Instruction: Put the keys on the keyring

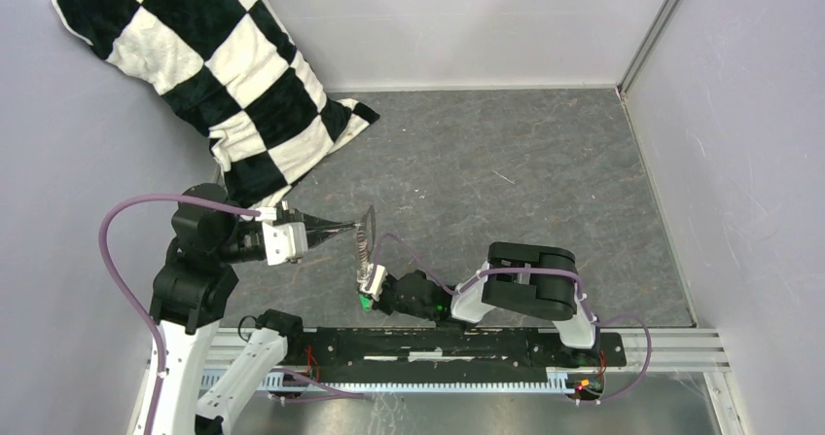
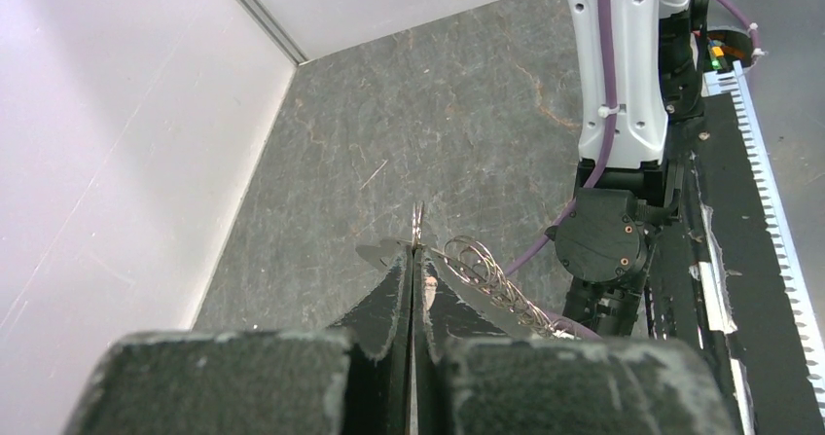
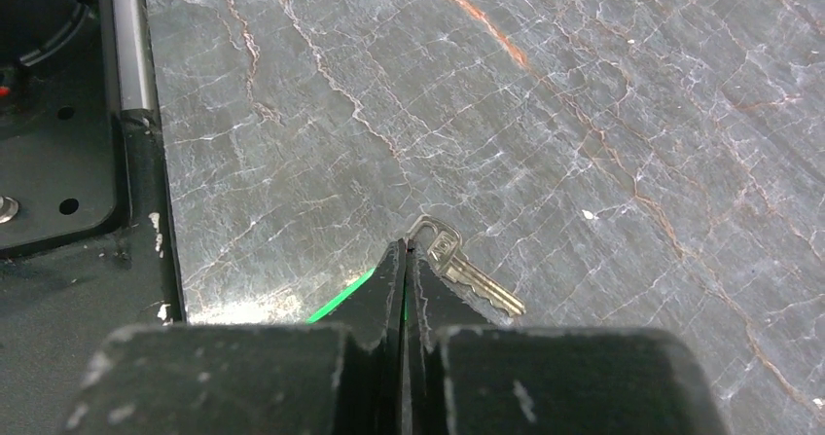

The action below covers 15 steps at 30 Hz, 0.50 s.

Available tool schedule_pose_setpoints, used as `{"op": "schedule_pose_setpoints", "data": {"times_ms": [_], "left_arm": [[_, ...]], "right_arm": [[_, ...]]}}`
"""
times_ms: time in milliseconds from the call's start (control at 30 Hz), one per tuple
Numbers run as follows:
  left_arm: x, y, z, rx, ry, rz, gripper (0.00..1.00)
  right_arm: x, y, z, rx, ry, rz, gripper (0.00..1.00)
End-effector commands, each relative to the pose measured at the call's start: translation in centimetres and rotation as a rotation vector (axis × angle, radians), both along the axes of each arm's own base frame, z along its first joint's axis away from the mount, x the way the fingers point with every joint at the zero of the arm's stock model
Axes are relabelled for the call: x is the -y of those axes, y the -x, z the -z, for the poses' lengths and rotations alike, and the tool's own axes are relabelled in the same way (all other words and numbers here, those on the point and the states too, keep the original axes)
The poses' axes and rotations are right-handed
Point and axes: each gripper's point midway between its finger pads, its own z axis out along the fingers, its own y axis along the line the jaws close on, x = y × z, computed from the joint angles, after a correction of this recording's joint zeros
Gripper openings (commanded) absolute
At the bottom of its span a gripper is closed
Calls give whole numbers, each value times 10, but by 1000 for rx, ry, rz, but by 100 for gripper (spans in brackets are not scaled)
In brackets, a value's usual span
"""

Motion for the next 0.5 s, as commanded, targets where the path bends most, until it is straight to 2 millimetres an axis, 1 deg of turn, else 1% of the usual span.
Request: {"op": "schedule_pose_setpoints", "data": {"times_ms": [0,67,167,233,367,400,433,467], "left_arm": [[-1,8,-16,46,17,9,2],[-1,7,-15,39,15,6,2],[0,6,-9,16,11,11,2],[1,5,-6,4,17,17,2],[3,3,-9,-4,42,22,2],[4,3,-8,-8,41,27,2],[4,5,-5,-11,34,39,2],[5,8,3,-23,17,60,2]], "right_arm": [[-2,2,-10,0,-41,-10,0],[9,-2,-21,8,-70,4,0],[35,-6,-40,27,-103,25,0],[50,-4,-45,27,-109,27,0],[78,3,-45,19,-94,25,0],[84,4,-50,25,-101,24,1],[91,6,-55,35,-103,17,0],[98,6,-60,51,-100,6,0]]}}
